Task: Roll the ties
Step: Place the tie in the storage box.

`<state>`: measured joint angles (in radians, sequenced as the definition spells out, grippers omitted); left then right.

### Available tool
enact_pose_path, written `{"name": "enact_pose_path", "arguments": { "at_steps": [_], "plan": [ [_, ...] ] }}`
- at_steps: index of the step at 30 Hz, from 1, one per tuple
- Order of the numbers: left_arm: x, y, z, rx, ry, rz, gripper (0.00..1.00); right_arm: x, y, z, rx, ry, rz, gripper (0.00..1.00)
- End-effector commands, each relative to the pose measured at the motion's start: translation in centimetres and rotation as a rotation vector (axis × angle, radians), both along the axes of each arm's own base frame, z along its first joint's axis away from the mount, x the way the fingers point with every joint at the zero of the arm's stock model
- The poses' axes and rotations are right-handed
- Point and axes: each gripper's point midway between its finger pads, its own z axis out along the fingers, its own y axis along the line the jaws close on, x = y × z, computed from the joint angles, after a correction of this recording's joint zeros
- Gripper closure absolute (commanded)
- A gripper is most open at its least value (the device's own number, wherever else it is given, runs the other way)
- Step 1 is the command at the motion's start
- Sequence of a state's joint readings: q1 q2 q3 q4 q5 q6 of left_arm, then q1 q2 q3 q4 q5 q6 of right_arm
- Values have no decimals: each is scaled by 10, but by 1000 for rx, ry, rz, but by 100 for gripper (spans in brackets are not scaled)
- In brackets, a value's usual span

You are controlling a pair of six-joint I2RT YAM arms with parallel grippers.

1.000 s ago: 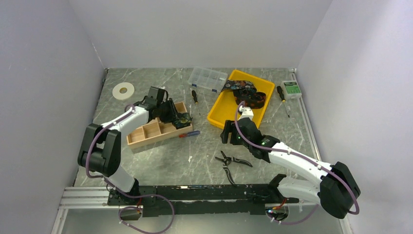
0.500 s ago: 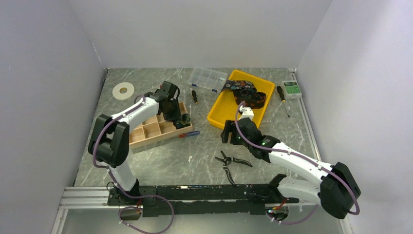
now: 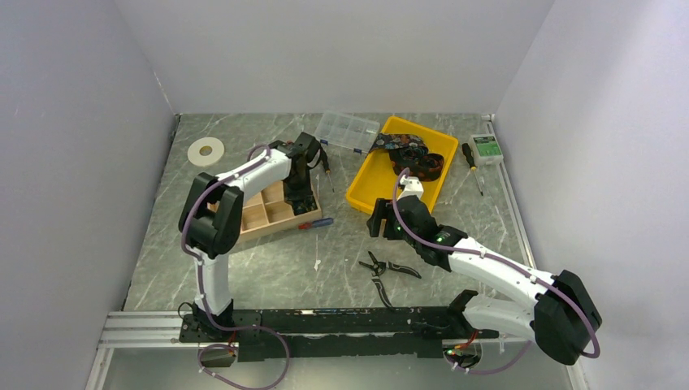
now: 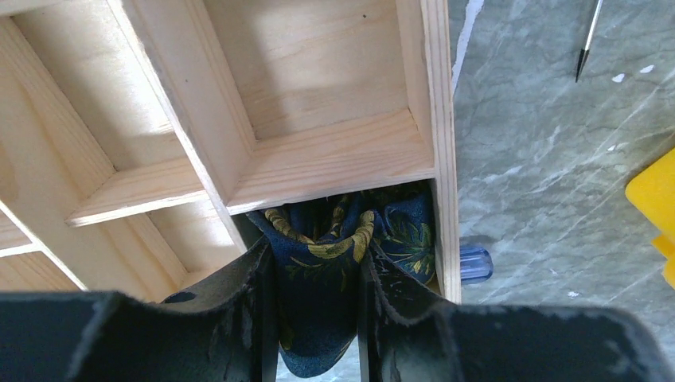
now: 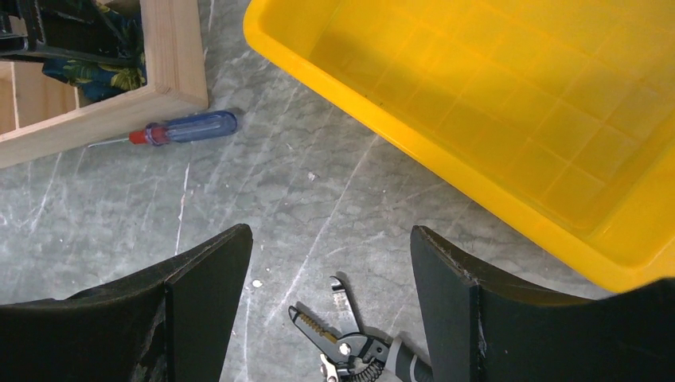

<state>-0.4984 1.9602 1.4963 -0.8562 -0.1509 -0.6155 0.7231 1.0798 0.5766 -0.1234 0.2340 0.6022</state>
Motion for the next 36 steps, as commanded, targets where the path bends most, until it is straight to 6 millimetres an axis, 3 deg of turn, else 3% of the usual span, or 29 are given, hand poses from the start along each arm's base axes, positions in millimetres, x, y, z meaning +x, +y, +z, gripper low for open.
{"name": "enact_pose_path", "arguments": {
  "at_steps": [1,5,13,15,24,26,29,36],
  "plan": [
    [-37,43,-29,238,175,14,97,5,4,11,35,-52,-1,23],
    [-35,31,-23,179,154,17,94,5,3,12,31,-54,1,23],
    [-30,10,11,46,58,-25,45,5,-2,16,22,-69,-6,22],
    [-31,11,19,40,44,-27,40,5,-1,16,26,-68,-6,22],
    [-33,5,55,-33,-30,-56,30,5,1,15,33,-62,-6,22],
    [-34,6,56,-32,-27,-60,22,5,1,15,35,-59,-6,22],
    [-36,9,58,-24,-36,-52,21,5,1,14,34,-56,-6,22],
    [-25,7,87,-86,-171,-50,24,4,2,12,35,-49,-3,22]
  ]
}}
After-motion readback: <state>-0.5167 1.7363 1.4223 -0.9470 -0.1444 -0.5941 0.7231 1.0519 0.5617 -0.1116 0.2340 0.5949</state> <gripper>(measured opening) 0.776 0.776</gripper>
